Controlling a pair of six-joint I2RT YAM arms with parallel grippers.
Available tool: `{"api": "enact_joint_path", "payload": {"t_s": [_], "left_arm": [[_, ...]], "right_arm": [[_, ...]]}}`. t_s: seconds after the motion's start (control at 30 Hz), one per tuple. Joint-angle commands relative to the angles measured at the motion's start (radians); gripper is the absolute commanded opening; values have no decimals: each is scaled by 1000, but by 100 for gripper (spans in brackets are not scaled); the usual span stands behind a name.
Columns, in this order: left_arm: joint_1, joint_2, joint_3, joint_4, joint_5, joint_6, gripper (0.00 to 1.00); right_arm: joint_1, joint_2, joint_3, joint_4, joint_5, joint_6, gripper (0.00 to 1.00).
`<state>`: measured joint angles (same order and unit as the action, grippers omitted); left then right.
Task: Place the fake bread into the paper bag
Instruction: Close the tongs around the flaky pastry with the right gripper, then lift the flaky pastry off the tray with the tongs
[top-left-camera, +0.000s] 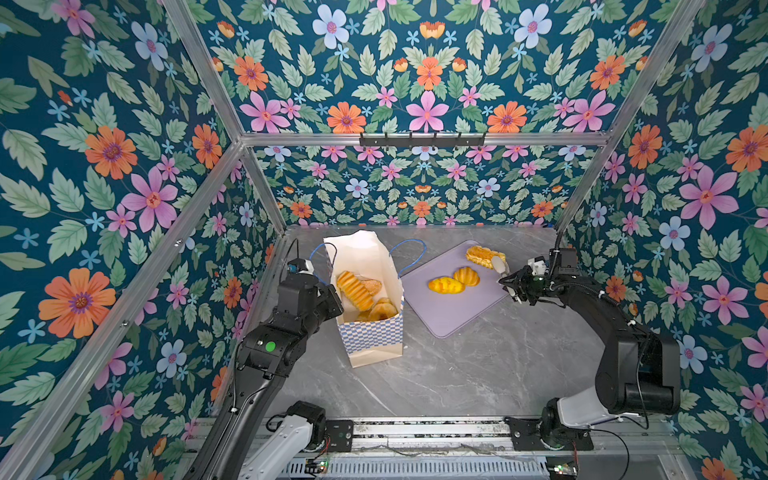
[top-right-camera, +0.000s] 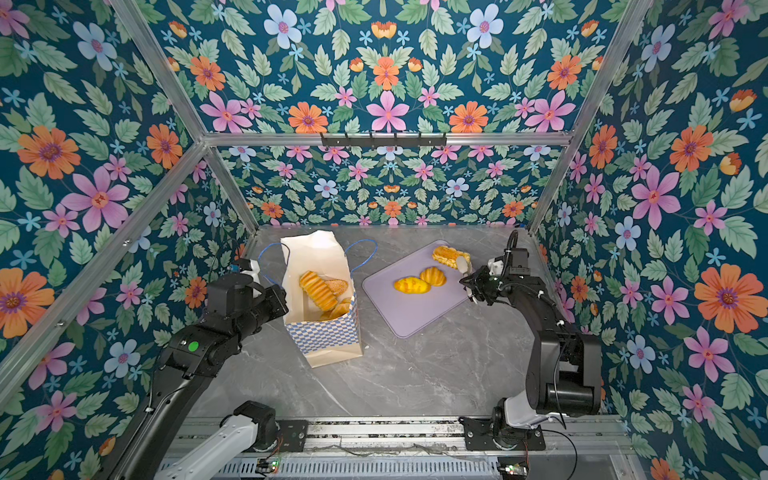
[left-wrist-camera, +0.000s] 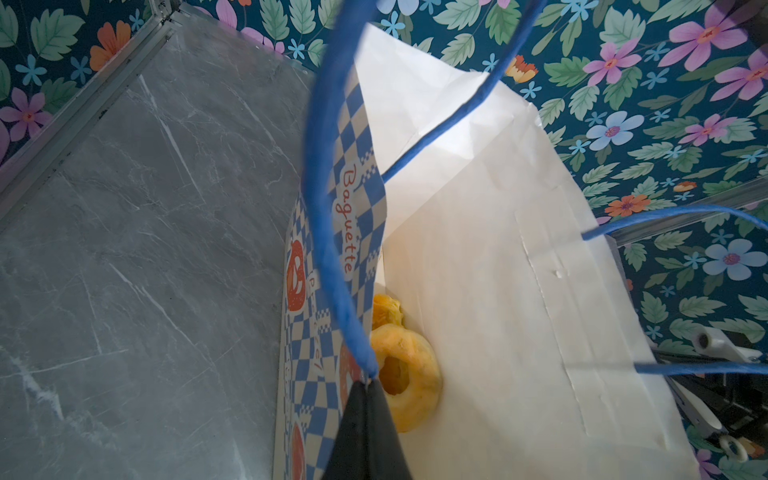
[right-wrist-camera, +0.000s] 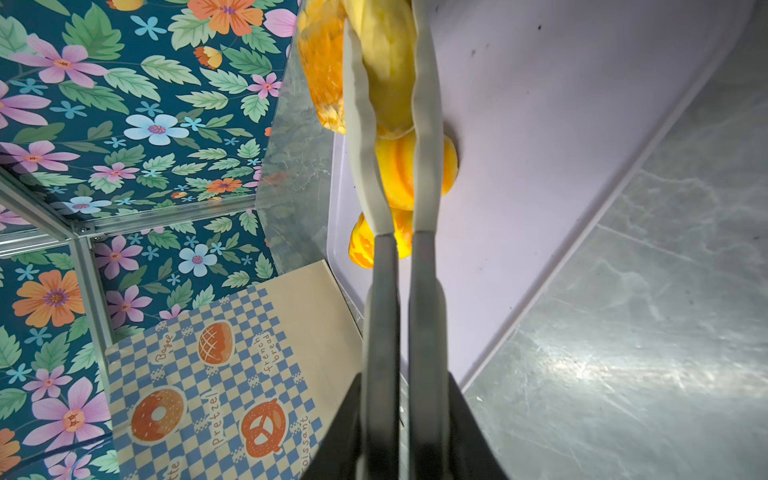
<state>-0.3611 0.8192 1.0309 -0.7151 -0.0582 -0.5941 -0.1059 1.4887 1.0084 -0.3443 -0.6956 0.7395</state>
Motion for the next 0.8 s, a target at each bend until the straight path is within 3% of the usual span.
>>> {"api": "enact_joint_path", "payload": {"t_s": [0.0, 0.77], "left_arm": [[1, -3, 2, 3, -3, 8, 3], [1, -5, -2, 16, 1, 5, 3]], "right_arm": [[0, -31, -2, -5, -4, -15, 22], [29, -289, 110, -182, 5, -28, 23]]}}
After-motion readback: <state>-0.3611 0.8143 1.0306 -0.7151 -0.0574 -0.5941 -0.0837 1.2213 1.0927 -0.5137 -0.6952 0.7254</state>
